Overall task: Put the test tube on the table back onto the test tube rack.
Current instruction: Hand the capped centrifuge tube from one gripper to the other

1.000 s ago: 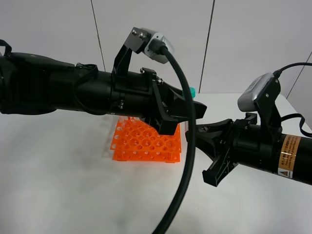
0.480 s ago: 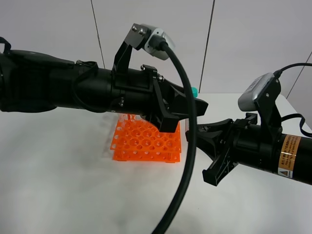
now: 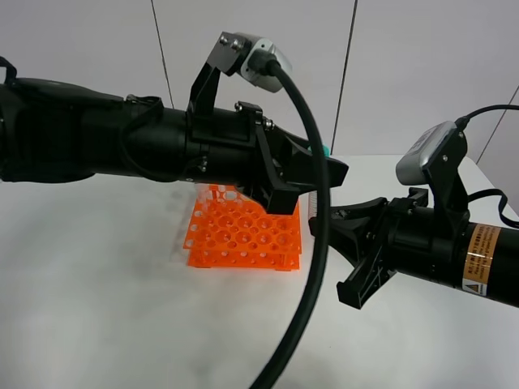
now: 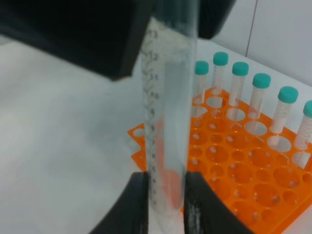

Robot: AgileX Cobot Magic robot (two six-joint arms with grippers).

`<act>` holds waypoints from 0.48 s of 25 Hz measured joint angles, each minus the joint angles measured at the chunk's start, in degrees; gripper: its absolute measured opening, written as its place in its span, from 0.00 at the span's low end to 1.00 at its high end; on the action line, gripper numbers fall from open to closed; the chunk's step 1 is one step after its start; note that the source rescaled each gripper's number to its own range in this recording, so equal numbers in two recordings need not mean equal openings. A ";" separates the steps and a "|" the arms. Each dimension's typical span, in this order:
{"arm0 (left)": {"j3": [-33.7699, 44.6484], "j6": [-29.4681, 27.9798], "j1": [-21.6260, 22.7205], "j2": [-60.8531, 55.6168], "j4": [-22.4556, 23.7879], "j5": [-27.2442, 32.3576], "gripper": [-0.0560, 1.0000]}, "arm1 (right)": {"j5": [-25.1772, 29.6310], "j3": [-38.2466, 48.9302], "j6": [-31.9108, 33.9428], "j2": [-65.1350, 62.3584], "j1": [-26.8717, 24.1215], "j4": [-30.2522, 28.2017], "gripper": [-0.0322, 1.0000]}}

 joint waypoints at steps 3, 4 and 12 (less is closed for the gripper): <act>-0.25 0.00 0.00 0.15 0.00 -0.04 0.33 | 0.00 0.00 0.00 0.00 0.00 0.00 0.05; -0.30 0.00 0.00 0.38 0.00 0.02 0.33 | 0.00 0.00 0.00 0.00 0.00 0.00 0.05; -0.43 0.05 0.00 3.30 -0.06 1.79 0.28 | 0.06 0.00 0.00 0.00 0.00 0.16 0.05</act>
